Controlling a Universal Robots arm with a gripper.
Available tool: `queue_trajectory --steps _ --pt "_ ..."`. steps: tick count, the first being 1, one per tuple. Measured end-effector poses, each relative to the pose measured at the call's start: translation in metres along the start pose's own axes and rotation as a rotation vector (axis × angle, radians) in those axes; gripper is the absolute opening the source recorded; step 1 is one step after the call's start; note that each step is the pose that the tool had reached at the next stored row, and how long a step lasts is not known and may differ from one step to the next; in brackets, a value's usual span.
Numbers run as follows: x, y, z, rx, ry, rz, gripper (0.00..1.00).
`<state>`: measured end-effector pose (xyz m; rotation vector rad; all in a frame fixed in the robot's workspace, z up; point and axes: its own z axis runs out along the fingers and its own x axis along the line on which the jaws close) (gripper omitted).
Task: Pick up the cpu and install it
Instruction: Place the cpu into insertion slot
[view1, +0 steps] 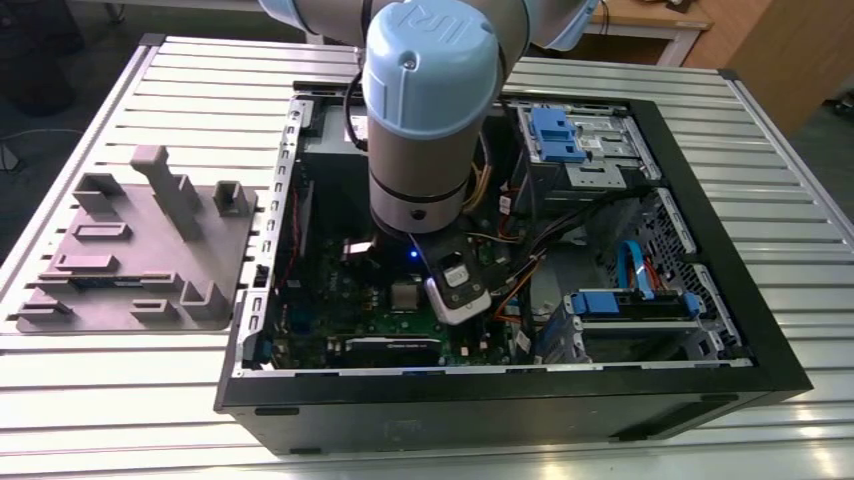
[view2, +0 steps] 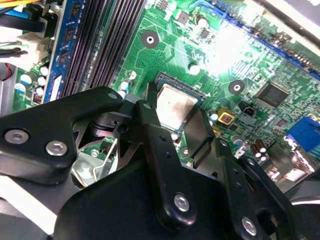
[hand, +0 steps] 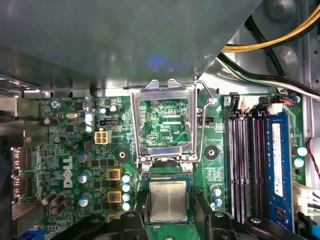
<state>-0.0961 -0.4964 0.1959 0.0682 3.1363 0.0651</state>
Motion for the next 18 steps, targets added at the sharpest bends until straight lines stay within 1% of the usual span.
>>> queue_trajectory --steps 1,7,8,9,10,12,13,15,16,17,18 --pt "0.0 0.0 -0.001 0.0001 0.0 0.0 0.49" --pt "0.0 0.0001 -0.0014 -0.0001 0.0 0.0 0.49" --pt "0.0 0.0001 -0.0014 -0.0001 0.0 0.0 0.47" --pt "0.0 0.0001 -0.0015 -0.0001 0.0 0.0 0.41" --pt "0.0 0.0001 -0.0016 -0.0001 0.0 0.0 0.41" --pt "0.0 0.0001 -0.0017 0.0 0.0 0.0 0.29" --pt "0.0 0.0001 -0.0017 -0.0001 0.0 0.0 0.29" --pt "0.0 0.0001 -0.0018 0.0 0.0 0.0 0.18" --pt "0.0 0.0001 -0.0019 -0.0001 0.0 0.0 0.18" --pt "0.0 0.0001 -0.0019 -0.0001 0.0 0.0 0.12" --pt "0.0 0.0001 -0.002 -0.0001 0.0 0.0 0.1"
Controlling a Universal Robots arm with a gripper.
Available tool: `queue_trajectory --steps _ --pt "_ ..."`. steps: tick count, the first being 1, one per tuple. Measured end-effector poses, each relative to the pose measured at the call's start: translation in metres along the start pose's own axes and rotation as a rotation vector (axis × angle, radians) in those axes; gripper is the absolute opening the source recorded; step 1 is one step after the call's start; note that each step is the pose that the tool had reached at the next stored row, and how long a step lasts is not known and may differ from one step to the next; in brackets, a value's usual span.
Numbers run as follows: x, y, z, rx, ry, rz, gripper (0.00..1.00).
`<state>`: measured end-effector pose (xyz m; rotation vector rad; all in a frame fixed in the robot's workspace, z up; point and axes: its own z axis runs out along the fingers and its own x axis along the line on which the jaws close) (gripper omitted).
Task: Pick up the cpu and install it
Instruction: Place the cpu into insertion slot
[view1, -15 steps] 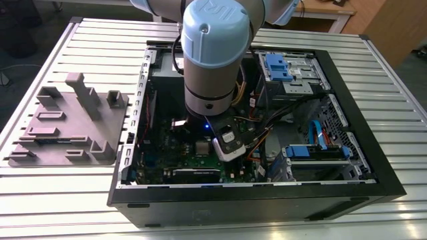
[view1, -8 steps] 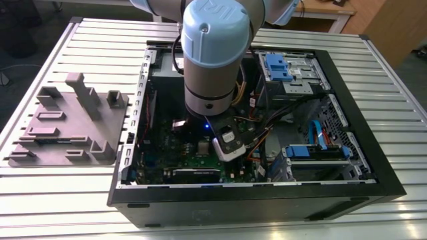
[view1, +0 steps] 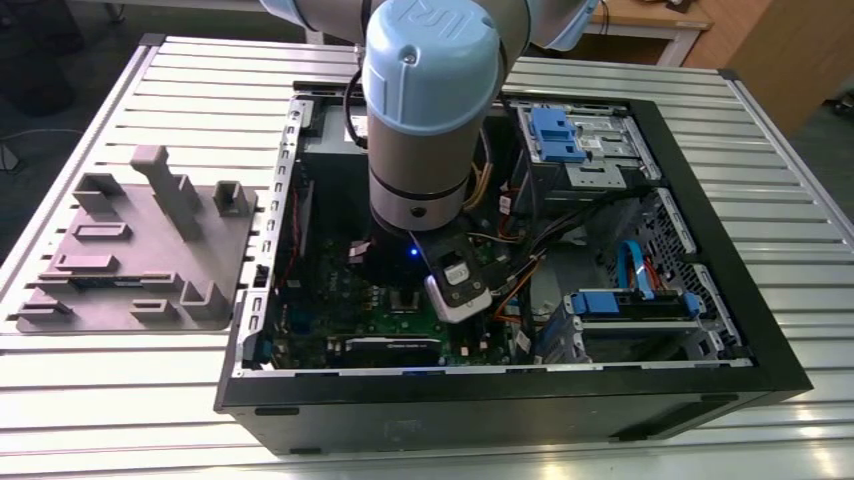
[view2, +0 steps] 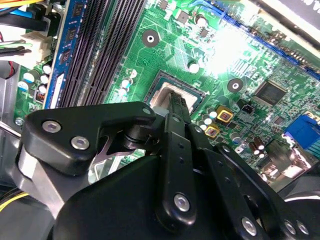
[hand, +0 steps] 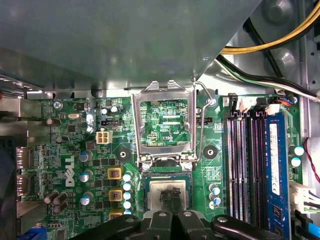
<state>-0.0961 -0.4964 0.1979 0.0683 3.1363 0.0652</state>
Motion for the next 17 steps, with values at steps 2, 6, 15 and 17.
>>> queue_trajectory --steps 2,6,15,17 --pt "0.0 0.0 -0.0001 0.0 0.0 0.0 0.1" --pt "0.0 0.0 0.0007 0.0 0.0 0.0 0.1" --pt "0.0 -0.0003 0.0054 0.0003 0.0001 0.0 0.1" --pt "0.0001 -0.0003 0.0057 0.0006 0.0003 0.0 0.1"
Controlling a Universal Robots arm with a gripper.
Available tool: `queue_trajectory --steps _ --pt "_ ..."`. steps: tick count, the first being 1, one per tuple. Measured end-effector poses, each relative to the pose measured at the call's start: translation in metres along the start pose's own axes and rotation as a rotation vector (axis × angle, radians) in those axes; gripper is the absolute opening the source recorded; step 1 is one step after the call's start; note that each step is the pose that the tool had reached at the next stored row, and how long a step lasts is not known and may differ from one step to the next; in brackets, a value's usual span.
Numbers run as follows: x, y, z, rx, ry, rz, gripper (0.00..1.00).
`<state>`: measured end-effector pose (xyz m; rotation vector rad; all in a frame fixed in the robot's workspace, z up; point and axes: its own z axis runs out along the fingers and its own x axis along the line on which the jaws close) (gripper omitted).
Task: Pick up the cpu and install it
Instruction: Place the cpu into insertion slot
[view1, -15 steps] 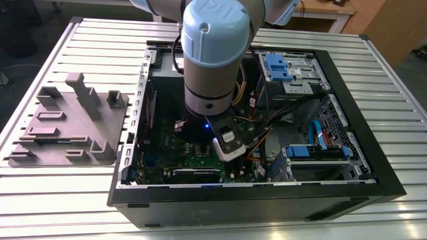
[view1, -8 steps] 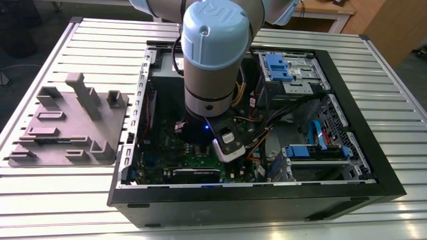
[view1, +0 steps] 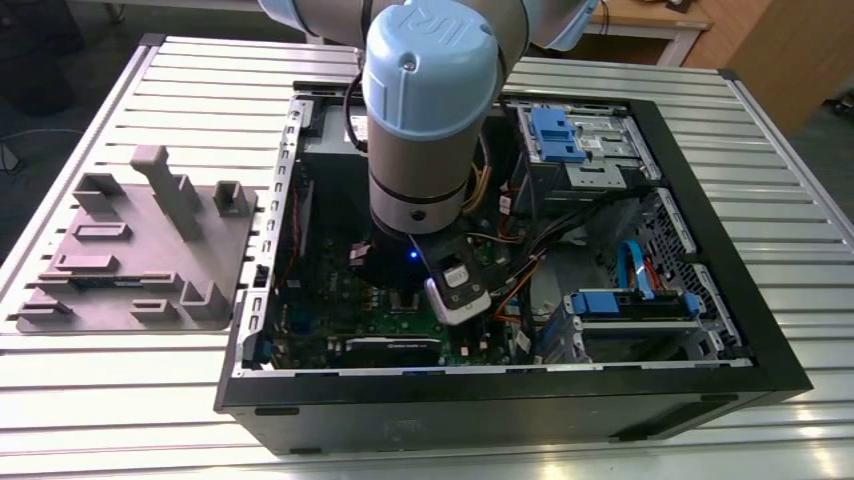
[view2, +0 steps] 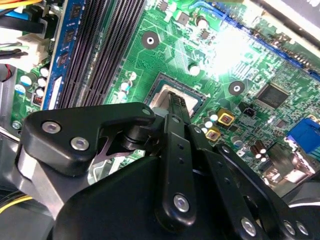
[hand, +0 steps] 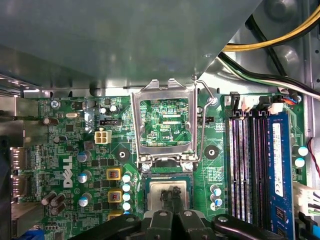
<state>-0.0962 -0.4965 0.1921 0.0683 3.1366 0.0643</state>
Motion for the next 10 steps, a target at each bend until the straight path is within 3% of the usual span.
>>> queue_trajectory --steps 4,10 --pt "-0.0001 0.0003 -0.0014 -0.0021 -0.001 0.0 0.1" --pt "-0.0001 0.0007 -0.0152 -0.0006 -0.0003 0.0 0.1"
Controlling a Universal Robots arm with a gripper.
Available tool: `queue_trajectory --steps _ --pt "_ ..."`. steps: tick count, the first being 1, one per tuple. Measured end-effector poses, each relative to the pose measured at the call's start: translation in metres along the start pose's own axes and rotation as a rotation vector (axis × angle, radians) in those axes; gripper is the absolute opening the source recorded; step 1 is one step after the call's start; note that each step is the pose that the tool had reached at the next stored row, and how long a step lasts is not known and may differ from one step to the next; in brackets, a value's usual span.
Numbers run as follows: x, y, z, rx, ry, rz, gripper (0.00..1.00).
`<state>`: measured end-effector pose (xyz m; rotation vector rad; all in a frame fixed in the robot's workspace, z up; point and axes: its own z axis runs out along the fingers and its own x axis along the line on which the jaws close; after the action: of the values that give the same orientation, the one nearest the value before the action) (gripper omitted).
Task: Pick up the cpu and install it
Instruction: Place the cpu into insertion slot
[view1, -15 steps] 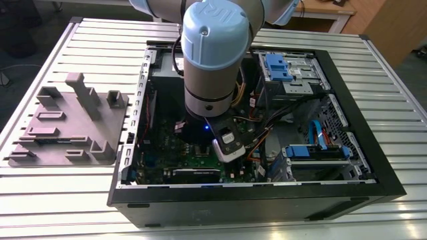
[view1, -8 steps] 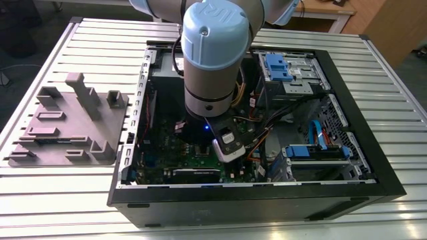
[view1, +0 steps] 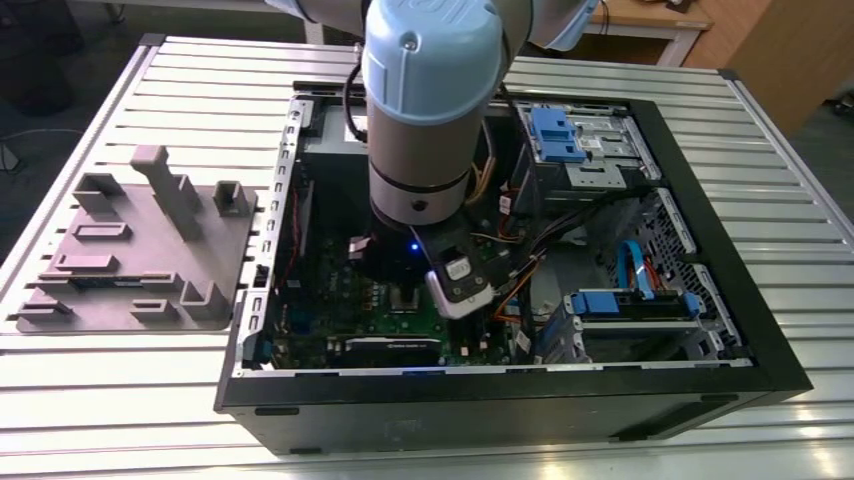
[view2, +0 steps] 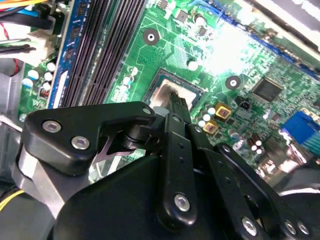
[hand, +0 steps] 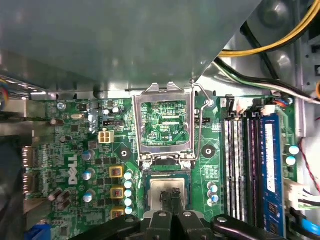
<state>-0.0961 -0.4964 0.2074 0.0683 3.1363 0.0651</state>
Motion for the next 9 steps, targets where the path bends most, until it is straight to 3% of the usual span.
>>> queue_trajectory --steps 9 --pt "-0.0001 0.0012 -0.0282 0.0001 0.0001 0.0 0.1"
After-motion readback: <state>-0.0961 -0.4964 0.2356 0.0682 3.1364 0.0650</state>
